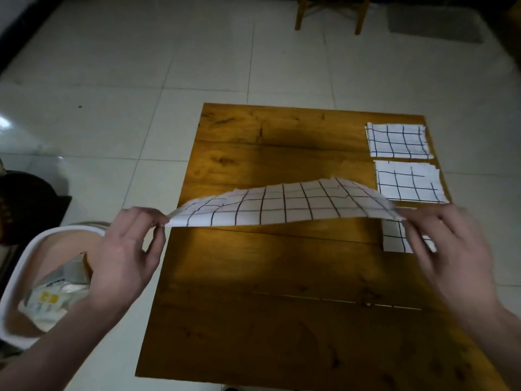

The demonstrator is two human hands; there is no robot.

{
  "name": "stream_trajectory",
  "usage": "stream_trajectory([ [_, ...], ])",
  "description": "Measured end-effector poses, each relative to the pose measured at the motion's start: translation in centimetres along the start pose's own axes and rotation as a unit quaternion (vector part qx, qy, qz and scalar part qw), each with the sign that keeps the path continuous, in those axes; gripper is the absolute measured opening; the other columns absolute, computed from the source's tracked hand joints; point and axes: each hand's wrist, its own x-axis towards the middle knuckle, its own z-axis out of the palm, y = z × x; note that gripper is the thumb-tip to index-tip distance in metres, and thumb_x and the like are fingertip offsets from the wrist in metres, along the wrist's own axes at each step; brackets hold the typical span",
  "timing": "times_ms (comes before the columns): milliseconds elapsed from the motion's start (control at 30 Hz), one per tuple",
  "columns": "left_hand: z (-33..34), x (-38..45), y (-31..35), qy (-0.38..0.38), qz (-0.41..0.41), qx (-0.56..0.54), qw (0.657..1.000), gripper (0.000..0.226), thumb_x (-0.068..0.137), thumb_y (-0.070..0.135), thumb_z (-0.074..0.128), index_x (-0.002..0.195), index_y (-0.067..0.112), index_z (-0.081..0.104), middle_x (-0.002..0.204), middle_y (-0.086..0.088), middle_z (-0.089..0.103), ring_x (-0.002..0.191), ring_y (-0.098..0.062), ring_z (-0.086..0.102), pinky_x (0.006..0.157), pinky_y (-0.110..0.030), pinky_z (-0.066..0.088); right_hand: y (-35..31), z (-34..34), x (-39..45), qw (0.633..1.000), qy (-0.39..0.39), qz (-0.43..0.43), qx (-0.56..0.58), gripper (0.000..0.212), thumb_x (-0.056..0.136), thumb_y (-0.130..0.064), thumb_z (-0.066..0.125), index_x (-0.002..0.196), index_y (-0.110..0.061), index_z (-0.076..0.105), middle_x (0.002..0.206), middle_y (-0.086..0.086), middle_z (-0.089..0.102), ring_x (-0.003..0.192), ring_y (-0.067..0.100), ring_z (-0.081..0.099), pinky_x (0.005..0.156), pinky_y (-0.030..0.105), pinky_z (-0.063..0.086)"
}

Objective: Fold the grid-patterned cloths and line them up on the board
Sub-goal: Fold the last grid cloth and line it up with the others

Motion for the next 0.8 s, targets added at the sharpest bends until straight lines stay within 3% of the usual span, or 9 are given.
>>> stream_trajectory([
  [133, 2.0, -3.9, -1.1, -0.051, -0.004, -0.004, 0.999, 0.020, 0.098, 0.018, 0.054, 0.105, 0.008, 0.070, 0.104, -0.006, 0.070, 0.094, -0.026, 0.065, 0.084, -0.027, 0.042, 0.4, 2.4, -5.4, 0.998, -0.063, -0.017, -0.012, 0.042, 0.097, -0.029, 0.048, 0.125, -0.010, 0.073, 0.107, 0.014, 0.070, 0.098, 0.027, 0.055, 0.084, 0.039, 0.036],
  [267, 3.9, -8.2, -1.4, -0.146, -0.044, -0.015, 0.988, 0.035, 0.099, 0.025, 0.050, 0.123, 0.015, 0.074, 0.130, 0.000, 0.072, 0.118, -0.018, 0.068, 0.100, -0.034, 0.053, 0.9, 5.4, -11.0, 0.991, -0.130, -0.024, 0.000, 0.038, 0.100, -0.031, 0.044, 0.130, -0.017, 0.063, 0.112, 0.016, 0.069, 0.096, 0.027, 0.055, 0.079, 0.036, 0.035],
  [367, 5.0, -10.5, -1.1, -0.182, -0.018, 0.002, 0.983, 0.039, 0.096, 0.024, 0.048, 0.121, 0.011, 0.076, 0.127, -0.008, 0.074, 0.112, -0.026, 0.074, 0.094, -0.046, 0.059, 1.0, 7.0, -14.3, 0.984, -0.178, -0.003, -0.028, 0.041, 0.094, -0.026, 0.050, 0.130, -0.017, 0.068, 0.113, 0.014, 0.069, 0.098, 0.029, 0.058, 0.076, 0.044, 0.049],
  [467, 5.8, -12.1, -0.5, -0.198, -0.019, 0.032, 0.979, 0.037, 0.090, 0.022, 0.056, 0.117, 0.008, 0.077, 0.121, -0.012, 0.076, 0.103, -0.033, 0.077, 0.083, -0.055, 0.063, 0.9, 7.7, -16.6, 0.977, -0.197, -0.021, -0.082, 0.046, 0.079, -0.007, 0.081, 0.124, -0.009, 0.073, 0.110, 0.016, 0.070, 0.102, 0.035, 0.060, 0.080, 0.054, 0.056],
  [567, 6.0, -13.3, 0.4, -0.211, -0.041, 0.037, 0.976, 0.052, 0.066, -0.006, 0.090, 0.116, 0.002, 0.077, 0.120, -0.018, 0.076, 0.099, -0.039, 0.077, 0.072, -0.062, 0.063, 0.5, 7.6, -17.4, 0.976, -0.204, 0.004, -0.070, 0.038, 0.089, -0.019, 0.058, 0.124, -0.011, 0.073, 0.111, 0.015, 0.068, 0.106, 0.029, 0.052, 0.082, 0.053, 0.056],
  [633, 6.0, -13.7, 0.4, -0.211, -0.045, 0.036, 0.976, 0.059, 0.059, -0.013, 0.092, 0.115, 0.001, 0.077, 0.119, -0.019, 0.076, 0.098, -0.040, 0.077, 0.070, -0.063, 0.063, 0.2, 7.7, -17.6, 0.977, -0.202, 0.034, -0.067, 0.032, 0.089, -0.011, 0.068, 0.120, -0.008, 0.076, 0.111, 0.016, 0.068, 0.106, 0.027, 0.049, 0.081, 0.052, 0.056],
  [700, 6.5, -14.6, 0.2, -0.190, -0.026, 0.052, 0.980, 0.041, 0.077, -0.005, 0.084, 0.117, 0.002, 0.077, 0.122, -0.017, 0.075, 0.103, -0.039, 0.076, 0.075, -0.059, 0.064, -0.2, 7.8, -17.7, 0.976, -0.199, 0.049, -0.066, 0.033, 0.088, -0.012, 0.075, 0.120, -0.006, 0.076, 0.113, 0.017, 0.066, 0.107, 0.028, 0.050, 0.082, 0.052, 0.056],
  [733, 6.6, -15.3, 0.1, -0.171, -0.018, 0.060, 0.983, 0.029, 0.090, 0.008, 0.073, 0.119, 0.003, 0.076, 0.124, -0.016, 0.075, 0.107, -0.037, 0.075, 0.079, -0.057, 0.064, -0.5, 7.8, -17.8, 0.977, -0.195, 0.059, -0.062, 0.033, 0.094, -0.022, 0.064, 0.122, -0.006, 0.074, 0.116, 0.017, 0.065, 0.108, 0.029, 0.051, 0.083, 0.052, 0.056],
  [800, 6.7, -16.5, 0.7, -0.164, -0.025, 0.057, 0.984, 0.043, 0.101, 0.031, 0.049, 0.125, 0.004, 0.073, 0.130, -0.015, 0.072, 0.119, -0.036, 0.069, 0.090, -0.054, 0.061, -1.3, 7.7, -17.8, 0.978, -0.190, 0.084, -0.033, 0.050, 0.105, -0.038, 0.038, 0.128, -0.006, 0.069, 0.123, 0.017, 0.063, 0.111, 0.032, 0.057, 0.087, 0.054, 0.055],
])
